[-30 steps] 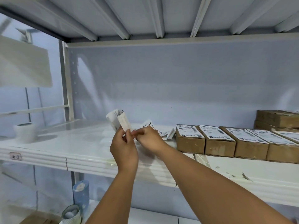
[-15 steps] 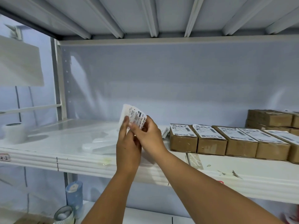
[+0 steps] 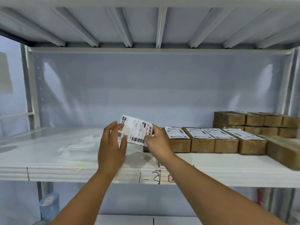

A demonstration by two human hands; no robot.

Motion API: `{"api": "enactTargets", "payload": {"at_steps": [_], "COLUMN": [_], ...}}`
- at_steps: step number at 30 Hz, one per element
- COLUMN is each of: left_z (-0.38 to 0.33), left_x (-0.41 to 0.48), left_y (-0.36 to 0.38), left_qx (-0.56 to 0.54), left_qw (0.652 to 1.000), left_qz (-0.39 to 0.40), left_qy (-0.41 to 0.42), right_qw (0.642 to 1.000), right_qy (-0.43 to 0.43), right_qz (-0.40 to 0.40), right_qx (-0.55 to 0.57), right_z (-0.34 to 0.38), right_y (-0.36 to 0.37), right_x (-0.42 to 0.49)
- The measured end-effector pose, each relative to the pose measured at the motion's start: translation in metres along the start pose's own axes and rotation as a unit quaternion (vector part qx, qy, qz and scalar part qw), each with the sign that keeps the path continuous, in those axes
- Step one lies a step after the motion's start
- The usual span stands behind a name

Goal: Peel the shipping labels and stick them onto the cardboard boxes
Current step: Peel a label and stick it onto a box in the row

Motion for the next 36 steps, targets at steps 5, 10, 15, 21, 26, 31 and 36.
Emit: {"api": "enactTargets", "payload": {"at_steps": [5, 10, 15, 21, 26, 31, 36], "left_z": [-0.044, -0.077, -0.110, -0.159, -0.204, -0.245, -0.285], "left_x": [0.005, -0.003, -0.019, -0.034, -0.050, -0.062, -0.068], "left_y": [0.009, 0.026, 0.048, 0.074, 0.107, 0.150, 0.193], "left_qx": [-0.161, -0.338, -0.408, -0.339, -0.285, -0.324, -0.407], "left_qw": [0.981, 0.922, 0.886, 0.918, 0.930, 0.876, 0.796], "left_qz": [0.008, 0.043, 0.071, 0.137, 0.219, 0.351, 0.424], "left_qy": [-0.109, -0.182, -0.210, -0.150, -0.074, -0.063, -0.148], "right_qw": [1.000, 0.990, 0.983, 0.963, 0.931, 0.909, 0.909], "right_qy": [0.014, 0.027, 0.037, 0.038, 0.039, 0.034, 0.032], "right_qz": [-0.005, -0.112, -0.167, -0.243, -0.315, -0.405, -0.413], "right_qx": [0.002, 0.082, 0.069, 0.114, 0.179, 0.092, 0.033], "right_z": [-0.003, -0.009, -0.017, -0.023, -0.031, -0.036, -0.036], "right_y": [-0.037, -0.095, -0.138, -0.183, -0.233, -0.288, -0.339], "right_x": [-0.020, -0.034, -0.050, -0.071, -0.085, -0.096, -0.105]}}
Point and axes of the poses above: each hand's wrist, its own x-axis towards the middle knuckle, its own y-axis out of the palm, z = x × y, the point moved 4 cm from there along x, towards the middle knuckle, and after that the axes turned 8 degrees about z, right-handed, at the moved point
